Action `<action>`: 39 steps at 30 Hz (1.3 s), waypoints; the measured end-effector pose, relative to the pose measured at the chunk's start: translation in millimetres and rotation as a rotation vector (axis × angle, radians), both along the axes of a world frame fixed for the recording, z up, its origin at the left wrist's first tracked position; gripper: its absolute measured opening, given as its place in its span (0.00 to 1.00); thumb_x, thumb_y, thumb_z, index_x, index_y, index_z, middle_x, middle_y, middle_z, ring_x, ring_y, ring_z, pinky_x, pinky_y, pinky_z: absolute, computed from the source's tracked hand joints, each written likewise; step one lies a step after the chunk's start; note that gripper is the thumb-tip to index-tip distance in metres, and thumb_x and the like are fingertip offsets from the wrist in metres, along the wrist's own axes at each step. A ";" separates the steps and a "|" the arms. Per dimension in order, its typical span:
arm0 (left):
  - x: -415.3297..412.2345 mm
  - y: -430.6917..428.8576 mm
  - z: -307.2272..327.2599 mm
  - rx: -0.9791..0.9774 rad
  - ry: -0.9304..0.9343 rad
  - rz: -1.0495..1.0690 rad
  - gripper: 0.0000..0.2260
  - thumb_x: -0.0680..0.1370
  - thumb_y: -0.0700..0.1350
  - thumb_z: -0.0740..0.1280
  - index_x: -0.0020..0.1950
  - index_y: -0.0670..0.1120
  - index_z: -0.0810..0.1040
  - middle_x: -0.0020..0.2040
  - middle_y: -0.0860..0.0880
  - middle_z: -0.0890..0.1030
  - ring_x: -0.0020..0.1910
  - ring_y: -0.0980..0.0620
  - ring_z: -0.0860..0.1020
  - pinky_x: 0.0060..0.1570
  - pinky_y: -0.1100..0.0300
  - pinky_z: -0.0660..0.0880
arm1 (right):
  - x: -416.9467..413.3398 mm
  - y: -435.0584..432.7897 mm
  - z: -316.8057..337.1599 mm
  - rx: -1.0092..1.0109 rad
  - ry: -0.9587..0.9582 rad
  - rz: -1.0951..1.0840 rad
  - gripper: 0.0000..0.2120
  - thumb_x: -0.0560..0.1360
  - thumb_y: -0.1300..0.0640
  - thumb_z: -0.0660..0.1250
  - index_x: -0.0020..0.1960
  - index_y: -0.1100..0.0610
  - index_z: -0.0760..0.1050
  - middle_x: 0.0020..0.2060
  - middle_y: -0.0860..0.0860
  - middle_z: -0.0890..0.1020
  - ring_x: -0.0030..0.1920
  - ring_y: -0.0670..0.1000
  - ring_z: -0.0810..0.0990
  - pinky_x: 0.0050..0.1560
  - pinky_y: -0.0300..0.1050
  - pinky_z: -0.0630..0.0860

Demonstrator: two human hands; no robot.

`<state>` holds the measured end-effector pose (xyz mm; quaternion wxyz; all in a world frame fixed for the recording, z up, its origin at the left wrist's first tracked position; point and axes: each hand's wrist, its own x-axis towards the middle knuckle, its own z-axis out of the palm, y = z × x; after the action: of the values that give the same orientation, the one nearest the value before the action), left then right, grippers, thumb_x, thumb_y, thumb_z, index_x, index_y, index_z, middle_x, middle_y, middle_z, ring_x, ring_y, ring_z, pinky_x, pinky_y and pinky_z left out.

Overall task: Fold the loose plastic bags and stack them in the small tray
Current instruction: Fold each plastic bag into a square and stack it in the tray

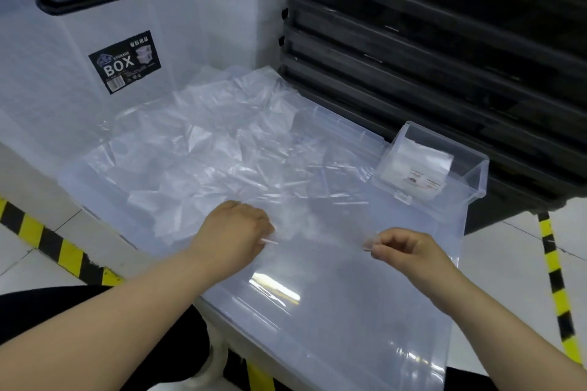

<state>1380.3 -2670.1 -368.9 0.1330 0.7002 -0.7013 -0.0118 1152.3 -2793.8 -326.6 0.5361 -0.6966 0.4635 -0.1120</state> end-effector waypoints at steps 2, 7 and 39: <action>-8.0 2.1 0.5 0.109 -0.027 -0.052 0.04 0.57 0.48 0.63 0.23 0.53 0.77 0.23 0.56 0.75 0.20 0.56 0.74 0.19 0.69 0.56 | -13.0 -2.1 -5.8 -0.046 0.089 0.003 0.09 0.74 0.66 0.66 0.36 0.57 0.77 0.35 0.46 0.82 0.37 0.43 0.78 0.40 0.27 0.72; -28.9 0.4 -2.5 0.095 -0.015 -0.229 0.10 0.63 0.54 0.60 0.27 0.56 0.79 0.26 0.59 0.77 0.25 0.60 0.76 0.28 0.71 0.71 | -20.8 -8.4 -22.8 -0.299 0.217 -0.015 0.08 0.74 0.68 0.64 0.41 0.58 0.77 0.40 0.49 0.78 0.44 0.48 0.74 0.40 0.22 0.66; -17.4 -9.1 -8.7 0.108 -0.040 -0.181 0.24 0.63 0.53 0.54 0.50 0.48 0.83 0.49 0.49 0.83 0.45 0.52 0.83 0.44 0.55 0.77 | -12.6 6.2 -36.3 -0.434 0.159 0.319 0.13 0.75 0.68 0.63 0.57 0.61 0.79 0.56 0.50 0.80 0.58 0.47 0.76 0.51 0.18 0.62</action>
<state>1362.9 -2679.3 -377.6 0.0795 0.6402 -0.7626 -0.0477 1139.6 -2787.6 -362.9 0.3471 -0.8659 0.3538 -0.0678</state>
